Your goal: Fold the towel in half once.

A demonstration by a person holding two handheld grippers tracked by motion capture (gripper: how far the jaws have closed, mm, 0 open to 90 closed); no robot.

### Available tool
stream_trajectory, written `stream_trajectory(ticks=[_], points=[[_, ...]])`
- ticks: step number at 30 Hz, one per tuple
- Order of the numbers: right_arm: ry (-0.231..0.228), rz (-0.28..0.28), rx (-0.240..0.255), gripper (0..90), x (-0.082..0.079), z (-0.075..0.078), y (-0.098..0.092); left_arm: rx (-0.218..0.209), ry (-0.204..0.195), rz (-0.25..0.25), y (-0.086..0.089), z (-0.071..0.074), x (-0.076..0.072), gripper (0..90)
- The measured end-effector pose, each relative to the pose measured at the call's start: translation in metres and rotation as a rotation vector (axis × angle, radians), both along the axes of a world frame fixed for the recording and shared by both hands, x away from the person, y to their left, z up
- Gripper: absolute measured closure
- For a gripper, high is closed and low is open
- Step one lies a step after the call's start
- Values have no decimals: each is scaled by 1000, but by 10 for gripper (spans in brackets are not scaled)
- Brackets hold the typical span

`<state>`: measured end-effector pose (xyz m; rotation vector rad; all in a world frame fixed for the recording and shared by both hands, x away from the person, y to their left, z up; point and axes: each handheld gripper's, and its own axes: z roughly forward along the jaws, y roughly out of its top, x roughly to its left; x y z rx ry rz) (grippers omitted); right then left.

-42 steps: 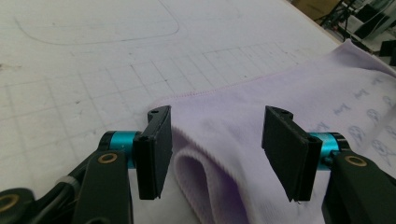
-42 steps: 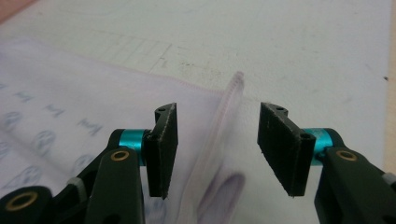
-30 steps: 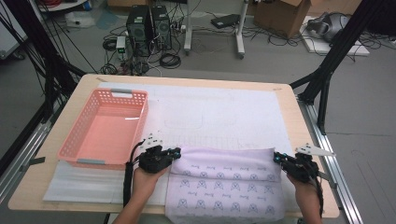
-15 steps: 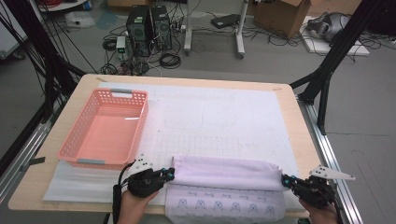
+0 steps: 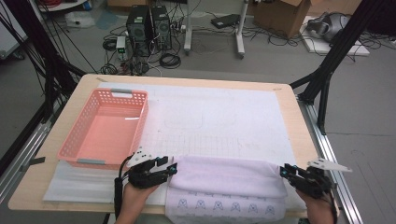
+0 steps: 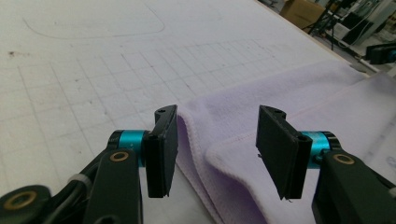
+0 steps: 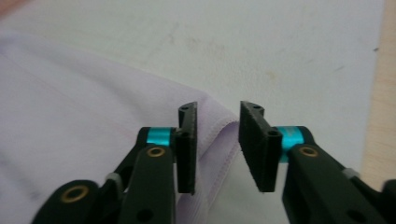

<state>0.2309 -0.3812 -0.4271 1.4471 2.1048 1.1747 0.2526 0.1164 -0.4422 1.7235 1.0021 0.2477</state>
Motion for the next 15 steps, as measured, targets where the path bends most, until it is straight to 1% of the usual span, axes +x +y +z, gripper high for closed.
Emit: stream_trajectory(ticks=[2, 3, 4, 5, 6, 7, 8, 9, 10, 11, 12, 13, 14, 15], points=[[31, 10, -70, 623, 14, -9, 11, 9, 4, -2, -2, -1, 4, 482], [31, 11, -128, 633, 20, -13, 14, 11, 3, 2, -2, -2, 5, 480], [30, -3, -189, 610, 25, -16, 17, 9, 4, 3, -2, -2, 5, 480], [-2, -33, -210, 670, 27, -16, 17, 10, 3, 4, -2, -3, 5, 480], [-25, -87, -261, 663, 29, -16, 15, 19, 0, 4, -2, -3, 5, 478], [-49, -134, -295, 657, 31, -15, 13, 20, 0, 6, -1, -4, 5, 476], [-41, -152, -260, 644, 33, -15, 8, 21, 3, 7, 0, -5, 5, 470], [-31, -156, -212, 630, 33, -16, 5, 22, 5, 11, 0, -6, 5, 464], [-42, -150, -184, 621, 31, -16, 4, 25, 8, 12, 0, -7, 5, 463], [-58, -140, -169, 616, 28, -15, 4, 35, 11, 14, 1, -8, 6, 461], [-66, -133, -149, 593, 25, -12, 4, 35, 15, 17, 1, -9, 7, 454], [-73, -114, -120, 573, 23, -10, 3, 38, 24, 19, 1, -9, 8, 446], [-73, -95, -93, 566, 20, -7, 2, 42, 33, 24, 0, -10, 10, 441], [-71, -82, -82, 554, 17, -5, 2, 41, 43, 20, 0, -10, 10, 436]])
